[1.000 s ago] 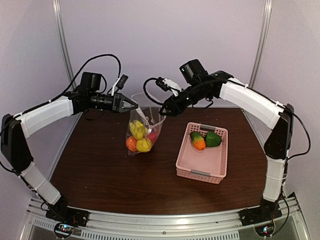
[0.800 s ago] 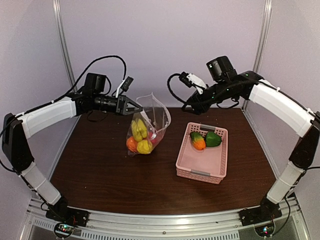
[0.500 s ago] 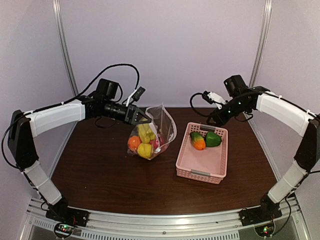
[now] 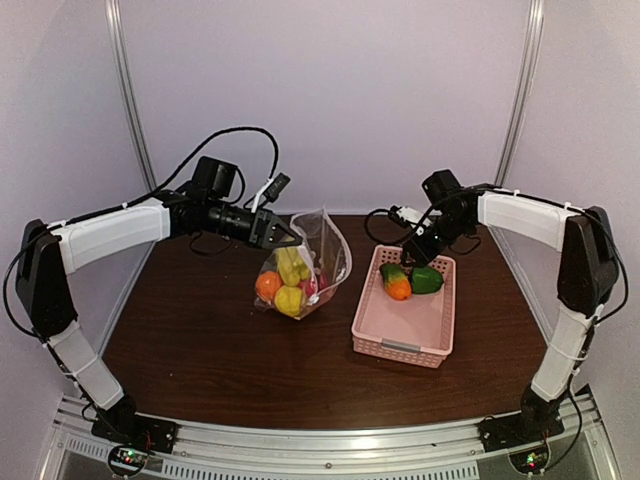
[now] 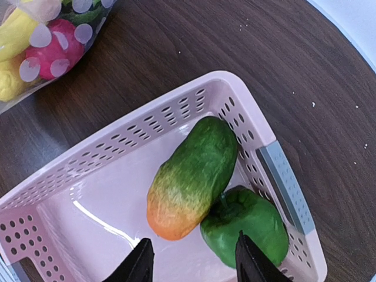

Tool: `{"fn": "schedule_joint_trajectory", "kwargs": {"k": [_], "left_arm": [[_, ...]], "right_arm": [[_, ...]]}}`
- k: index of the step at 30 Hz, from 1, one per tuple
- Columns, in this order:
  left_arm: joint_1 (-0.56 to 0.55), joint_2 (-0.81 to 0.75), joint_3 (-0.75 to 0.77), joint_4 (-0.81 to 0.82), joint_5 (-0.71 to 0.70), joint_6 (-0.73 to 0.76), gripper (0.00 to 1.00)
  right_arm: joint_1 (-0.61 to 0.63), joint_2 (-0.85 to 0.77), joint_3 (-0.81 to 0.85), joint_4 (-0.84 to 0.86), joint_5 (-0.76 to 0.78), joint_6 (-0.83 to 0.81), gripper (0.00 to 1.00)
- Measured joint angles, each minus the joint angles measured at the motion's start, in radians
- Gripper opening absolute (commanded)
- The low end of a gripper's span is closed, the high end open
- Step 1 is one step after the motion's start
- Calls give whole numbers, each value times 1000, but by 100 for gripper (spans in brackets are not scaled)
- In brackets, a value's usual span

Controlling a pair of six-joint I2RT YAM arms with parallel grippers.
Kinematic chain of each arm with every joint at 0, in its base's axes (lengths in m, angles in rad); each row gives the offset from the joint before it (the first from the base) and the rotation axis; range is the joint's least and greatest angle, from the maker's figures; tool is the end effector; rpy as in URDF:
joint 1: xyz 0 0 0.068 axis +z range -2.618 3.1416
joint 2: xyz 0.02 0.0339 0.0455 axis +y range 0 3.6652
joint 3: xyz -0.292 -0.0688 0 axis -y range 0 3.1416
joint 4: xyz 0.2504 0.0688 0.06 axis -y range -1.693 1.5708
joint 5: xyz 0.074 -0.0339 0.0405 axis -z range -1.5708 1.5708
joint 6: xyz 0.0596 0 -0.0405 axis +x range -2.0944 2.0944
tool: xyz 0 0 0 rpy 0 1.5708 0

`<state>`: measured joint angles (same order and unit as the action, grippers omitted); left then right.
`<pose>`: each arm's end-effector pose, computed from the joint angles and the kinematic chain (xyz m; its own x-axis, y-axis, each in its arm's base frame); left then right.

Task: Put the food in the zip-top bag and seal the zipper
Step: Pick up the fake fruit from the bin.

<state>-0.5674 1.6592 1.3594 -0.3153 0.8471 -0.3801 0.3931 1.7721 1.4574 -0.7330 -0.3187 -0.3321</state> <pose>0.3094 -0.2502 0.3223 -0.7754 0.2029 -0.5980 0.6292 0.3282 -0.7046 0.3626 0.1706 0.2660 -0.5907 -0.5801 -0.5608 -0.7415 0.6644 0.0937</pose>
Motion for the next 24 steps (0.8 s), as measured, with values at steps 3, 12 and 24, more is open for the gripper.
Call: {"fn": "schedule_joint_trajectory", "kwargs": {"k": [3,12,24], "left_arm": [[0,2,7,-1,-5,6,0],[0,2,11,-13,-21,23,0],[0,10,23,-31,-23,34,0]], "right_arm": [[5,95,67,-3,1,23,52],[44,219,113,-18,27,83,59],[74,291,166,-27,83,152,63]]}}
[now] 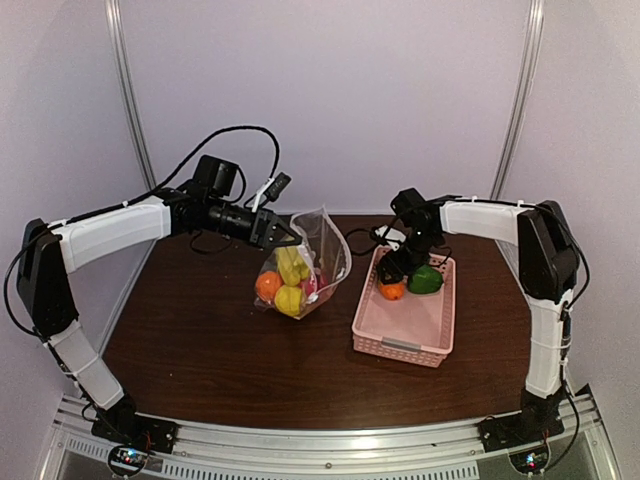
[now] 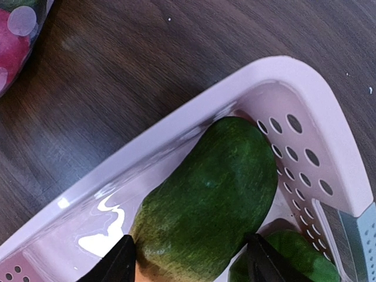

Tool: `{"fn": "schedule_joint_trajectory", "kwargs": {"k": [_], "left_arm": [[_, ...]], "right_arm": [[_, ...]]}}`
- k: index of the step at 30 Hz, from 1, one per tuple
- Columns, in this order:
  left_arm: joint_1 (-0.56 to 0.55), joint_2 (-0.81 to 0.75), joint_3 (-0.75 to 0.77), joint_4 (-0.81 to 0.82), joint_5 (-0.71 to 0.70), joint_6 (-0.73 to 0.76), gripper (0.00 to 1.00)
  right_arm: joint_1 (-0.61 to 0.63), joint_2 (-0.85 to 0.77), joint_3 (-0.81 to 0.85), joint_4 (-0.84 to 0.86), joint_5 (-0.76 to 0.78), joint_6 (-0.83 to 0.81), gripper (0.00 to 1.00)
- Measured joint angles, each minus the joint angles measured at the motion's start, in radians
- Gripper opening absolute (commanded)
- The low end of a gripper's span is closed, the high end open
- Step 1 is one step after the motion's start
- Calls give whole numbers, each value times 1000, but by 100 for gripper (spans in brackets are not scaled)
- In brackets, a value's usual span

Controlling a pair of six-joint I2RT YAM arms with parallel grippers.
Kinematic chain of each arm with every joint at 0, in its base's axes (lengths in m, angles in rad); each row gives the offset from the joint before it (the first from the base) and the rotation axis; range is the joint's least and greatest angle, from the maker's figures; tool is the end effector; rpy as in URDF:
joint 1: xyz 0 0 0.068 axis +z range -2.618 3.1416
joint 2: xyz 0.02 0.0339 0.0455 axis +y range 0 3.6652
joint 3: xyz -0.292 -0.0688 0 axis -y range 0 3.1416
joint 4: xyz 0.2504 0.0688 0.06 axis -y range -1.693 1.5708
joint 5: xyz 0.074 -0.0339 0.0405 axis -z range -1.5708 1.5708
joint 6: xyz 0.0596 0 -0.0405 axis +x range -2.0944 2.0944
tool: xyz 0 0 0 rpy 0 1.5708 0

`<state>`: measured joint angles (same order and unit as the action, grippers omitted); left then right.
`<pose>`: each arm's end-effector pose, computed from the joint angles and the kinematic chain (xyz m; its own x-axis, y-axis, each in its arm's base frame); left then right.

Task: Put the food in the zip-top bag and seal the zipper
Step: Pick up the fake fruit from the bin.

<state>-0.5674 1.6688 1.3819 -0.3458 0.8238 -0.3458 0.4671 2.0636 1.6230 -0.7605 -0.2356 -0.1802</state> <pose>0.3122 -0.2508 0.3231 -0.7620 0.2126 -0.6116 0.6440 0.3476 -0.6815 0.4026 0.2186 0.1952 -0.7271 -0.5619 -0.3945 -0.6541 0.7415 0.1494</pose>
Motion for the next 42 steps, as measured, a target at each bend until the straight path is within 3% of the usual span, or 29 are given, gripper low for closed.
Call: {"fn": "schedule_joint_trajectory", "kwargs": {"k": [7,16,19,30,42], "left_arm": [[0,0,0,0,-1,1,0],[0,0,0,0,-1,2,0],[0,0,0,0,-1,2,0],[0,7,0,-1,-2,5,0],[0,9,0,-1,-2,8,0]], "right_arm": [[5,1,4,-2,24,23,69],[13,5,4,-3,27,32,69],[13,7,4,-3,26,32,75],[15,11,0,-7,4,34,75],[15,11,-1,-13,-21,56,88]]}}
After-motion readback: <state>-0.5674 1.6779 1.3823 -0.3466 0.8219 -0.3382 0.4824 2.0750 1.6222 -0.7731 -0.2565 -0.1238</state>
